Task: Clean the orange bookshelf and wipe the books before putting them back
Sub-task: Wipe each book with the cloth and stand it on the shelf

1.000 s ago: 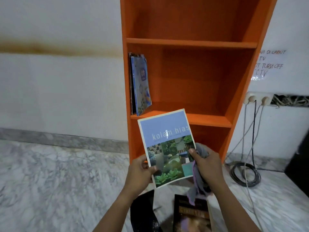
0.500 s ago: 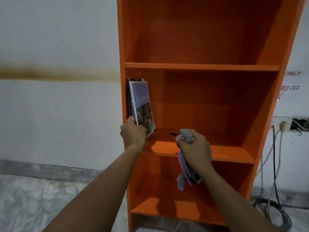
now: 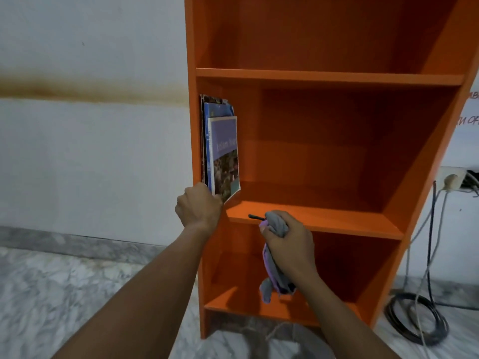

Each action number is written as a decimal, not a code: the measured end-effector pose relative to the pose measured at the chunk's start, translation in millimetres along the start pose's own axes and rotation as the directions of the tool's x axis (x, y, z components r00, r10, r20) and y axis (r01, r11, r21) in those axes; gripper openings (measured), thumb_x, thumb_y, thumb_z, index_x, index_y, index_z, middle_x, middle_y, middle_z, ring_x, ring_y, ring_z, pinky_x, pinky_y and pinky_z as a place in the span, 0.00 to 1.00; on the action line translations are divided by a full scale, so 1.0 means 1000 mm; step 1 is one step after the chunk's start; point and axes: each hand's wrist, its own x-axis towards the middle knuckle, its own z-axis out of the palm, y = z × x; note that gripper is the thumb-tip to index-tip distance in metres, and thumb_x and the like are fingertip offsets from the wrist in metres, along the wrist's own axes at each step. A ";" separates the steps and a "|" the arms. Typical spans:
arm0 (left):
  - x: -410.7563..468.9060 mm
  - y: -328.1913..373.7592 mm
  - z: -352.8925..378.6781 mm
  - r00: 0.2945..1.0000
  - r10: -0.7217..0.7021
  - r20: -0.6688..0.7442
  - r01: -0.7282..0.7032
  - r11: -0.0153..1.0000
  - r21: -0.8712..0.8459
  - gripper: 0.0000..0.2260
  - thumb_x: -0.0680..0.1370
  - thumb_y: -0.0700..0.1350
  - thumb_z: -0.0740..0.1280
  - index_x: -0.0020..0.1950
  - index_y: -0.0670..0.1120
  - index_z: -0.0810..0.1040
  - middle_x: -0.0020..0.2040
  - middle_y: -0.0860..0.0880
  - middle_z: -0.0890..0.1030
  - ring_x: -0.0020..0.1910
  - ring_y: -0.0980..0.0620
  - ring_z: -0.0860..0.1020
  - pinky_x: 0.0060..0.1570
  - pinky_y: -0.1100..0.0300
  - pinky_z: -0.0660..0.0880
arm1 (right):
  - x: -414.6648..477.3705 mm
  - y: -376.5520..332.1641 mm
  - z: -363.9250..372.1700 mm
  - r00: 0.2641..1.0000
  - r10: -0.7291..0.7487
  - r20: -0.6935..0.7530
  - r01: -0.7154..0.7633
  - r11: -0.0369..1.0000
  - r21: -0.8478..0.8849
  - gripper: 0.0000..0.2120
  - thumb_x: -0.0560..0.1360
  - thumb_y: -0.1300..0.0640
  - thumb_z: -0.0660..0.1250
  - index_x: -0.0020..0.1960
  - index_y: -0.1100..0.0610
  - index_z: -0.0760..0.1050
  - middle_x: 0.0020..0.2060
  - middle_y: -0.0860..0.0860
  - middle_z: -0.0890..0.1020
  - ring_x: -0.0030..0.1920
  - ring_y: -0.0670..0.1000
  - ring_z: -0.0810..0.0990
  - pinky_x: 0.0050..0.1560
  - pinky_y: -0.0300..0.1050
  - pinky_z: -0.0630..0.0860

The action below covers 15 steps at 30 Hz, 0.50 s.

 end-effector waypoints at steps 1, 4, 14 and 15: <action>-0.009 -0.003 -0.004 1.000 -0.018 0.005 0.017 1.000 0.020 0.12 0.78 0.53 0.71 0.51 0.43 0.81 0.41 0.47 0.78 0.38 0.48 0.78 0.36 0.59 0.72 | -0.011 0.002 -0.005 1.000 0.007 0.001 -0.007 1.000 0.010 0.04 0.78 0.48 0.71 0.51 0.39 0.79 0.37 0.45 0.80 0.34 0.46 0.75 0.35 0.44 0.67; -0.041 -0.014 -0.010 0.998 -0.042 0.046 0.040 0.998 0.041 0.10 0.78 0.51 0.70 0.47 0.45 0.81 0.39 0.49 0.79 0.35 0.49 0.77 0.36 0.58 0.75 | -0.048 0.012 -0.020 0.996 0.070 -0.050 -0.066 0.996 0.067 0.05 0.77 0.50 0.72 0.50 0.40 0.80 0.43 0.42 0.83 0.44 0.45 0.81 0.42 0.48 0.75; -0.286 -0.069 0.008 0.682 -0.052 0.730 -0.014 0.996 0.084 0.08 0.73 0.47 0.69 0.41 0.43 0.79 0.37 0.47 0.79 0.39 0.43 0.79 0.41 0.52 0.81 | -0.206 0.122 -0.056 0.773 0.632 -0.054 -0.633 0.765 -0.115 0.09 0.78 0.50 0.68 0.56 0.51 0.74 0.44 0.53 0.79 0.45 0.57 0.79 0.45 0.51 0.74; -0.313 -0.078 0.016 0.602 -0.096 0.792 0.020 0.994 0.105 0.10 0.73 0.49 0.71 0.46 0.43 0.81 0.41 0.47 0.82 0.42 0.44 0.81 0.44 0.52 0.81 | -0.224 0.134 -0.060 0.764 0.643 -0.052 -0.641 0.747 -0.175 0.13 0.78 0.49 0.68 0.59 0.52 0.74 0.47 0.54 0.80 0.48 0.59 0.80 0.45 0.49 0.73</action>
